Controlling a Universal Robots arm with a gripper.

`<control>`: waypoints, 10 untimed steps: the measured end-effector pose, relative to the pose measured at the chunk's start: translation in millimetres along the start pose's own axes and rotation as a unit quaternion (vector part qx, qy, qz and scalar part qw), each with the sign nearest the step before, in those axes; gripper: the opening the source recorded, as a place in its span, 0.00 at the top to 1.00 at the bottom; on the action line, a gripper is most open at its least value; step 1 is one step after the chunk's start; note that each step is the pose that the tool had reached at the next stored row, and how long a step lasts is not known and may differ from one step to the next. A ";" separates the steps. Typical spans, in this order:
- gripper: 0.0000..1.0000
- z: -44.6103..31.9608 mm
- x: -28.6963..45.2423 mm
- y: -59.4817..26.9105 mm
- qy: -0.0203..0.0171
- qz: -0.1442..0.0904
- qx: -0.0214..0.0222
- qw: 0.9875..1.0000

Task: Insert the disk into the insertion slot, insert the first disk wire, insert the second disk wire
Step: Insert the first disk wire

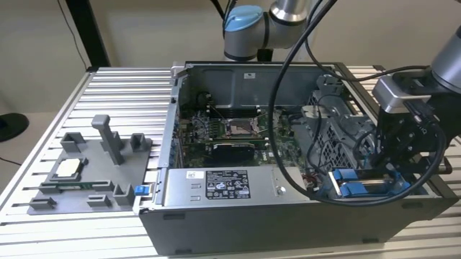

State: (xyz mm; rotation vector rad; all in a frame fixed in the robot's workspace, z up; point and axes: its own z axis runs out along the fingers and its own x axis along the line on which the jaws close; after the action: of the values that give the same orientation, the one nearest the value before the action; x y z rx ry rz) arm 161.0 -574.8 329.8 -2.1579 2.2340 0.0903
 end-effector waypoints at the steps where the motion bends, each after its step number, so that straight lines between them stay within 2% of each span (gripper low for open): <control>1: 1.00 1.2 0.1 0.0 0.000 0.000 0.000 1.000; 7: 1.00 1.9 0.1 0.1 -0.001 0.000 0.000 1.000; 8: 0.00 2.1 0.1 0.1 -0.001 0.000 0.000 1.000; 10: 0.00 3.4 0.2 0.1 -0.002 0.000 0.000 1.000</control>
State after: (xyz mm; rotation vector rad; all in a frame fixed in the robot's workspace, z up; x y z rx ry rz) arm 160.8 -574.8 326.4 -2.1554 2.2322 0.0952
